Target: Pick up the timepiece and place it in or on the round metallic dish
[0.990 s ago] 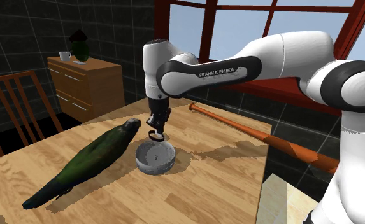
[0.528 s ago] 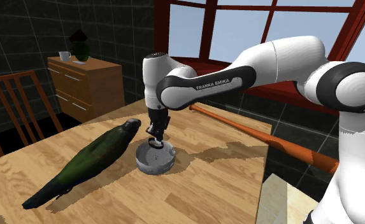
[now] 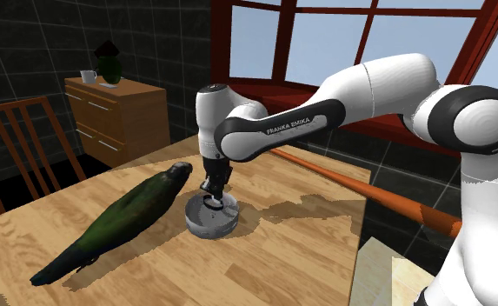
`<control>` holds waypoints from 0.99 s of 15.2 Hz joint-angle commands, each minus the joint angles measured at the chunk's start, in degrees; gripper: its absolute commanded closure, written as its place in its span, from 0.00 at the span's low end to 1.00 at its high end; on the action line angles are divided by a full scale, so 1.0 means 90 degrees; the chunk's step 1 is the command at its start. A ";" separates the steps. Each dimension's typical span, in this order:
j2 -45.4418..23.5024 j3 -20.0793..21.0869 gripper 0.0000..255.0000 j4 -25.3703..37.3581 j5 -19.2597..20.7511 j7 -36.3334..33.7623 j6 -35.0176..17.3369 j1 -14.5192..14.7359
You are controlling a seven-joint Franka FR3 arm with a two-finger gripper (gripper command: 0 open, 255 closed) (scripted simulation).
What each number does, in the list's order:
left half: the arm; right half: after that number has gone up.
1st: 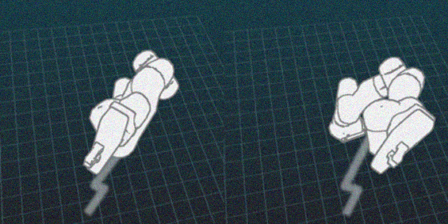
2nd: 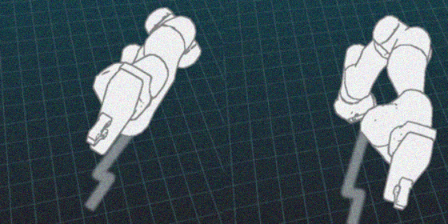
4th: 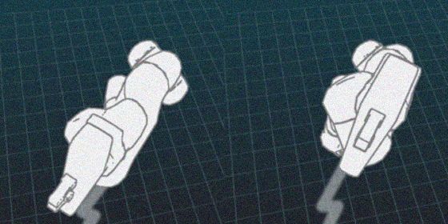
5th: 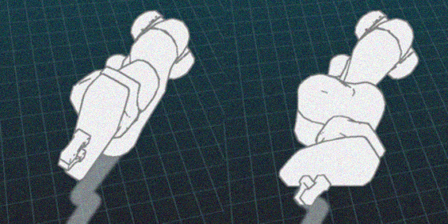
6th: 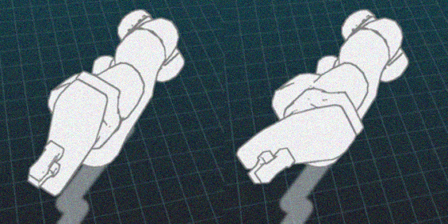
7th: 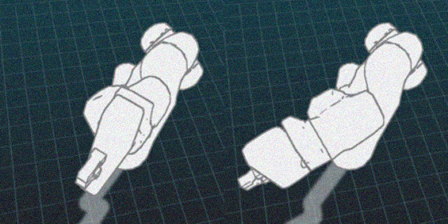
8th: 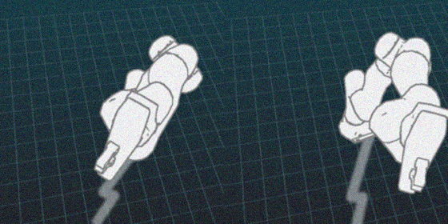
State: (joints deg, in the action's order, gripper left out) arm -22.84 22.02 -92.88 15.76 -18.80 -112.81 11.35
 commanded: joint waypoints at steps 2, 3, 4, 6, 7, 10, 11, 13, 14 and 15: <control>-0.0001 -0.0001 1.00 -0.0004 0.0001 0.0000 -0.0005 -0.0001; -0.0001 0.0000 1.00 -0.0002 0.0001 0.0000 -0.0004 -0.0001; -0.0001 0.0000 1.00 -0.0002 0.0001 0.0000 -0.0004 -0.0001; -0.0001 0.0000 0.00 -0.0002 0.0001 0.0000 -0.0004 -0.0001; -0.0001 0.0000 0.00 -0.0002 0.0001 0.0000 -0.0004 -0.0001; -0.0001 0.0000 0.00 -0.0002 0.0001 0.0000 -0.0004 -0.0001; 0.0056 0.0019 0.00 0.0130 -0.0035 0.0025 0.0180 0.0009; 0.0145 0.0053 0.00 0.0431 -0.0093 0.0069 0.0561 0.0038; 0.0171 0.0064 0.00 0.0562 -0.0112 0.0084 0.0716 0.0052; 0.0171 0.0064 0.00 0.0562 -0.0112 0.0084 0.0716 0.0052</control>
State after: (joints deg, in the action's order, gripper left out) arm -21.17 22.57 -88.89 14.79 -18.14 -107.39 11.69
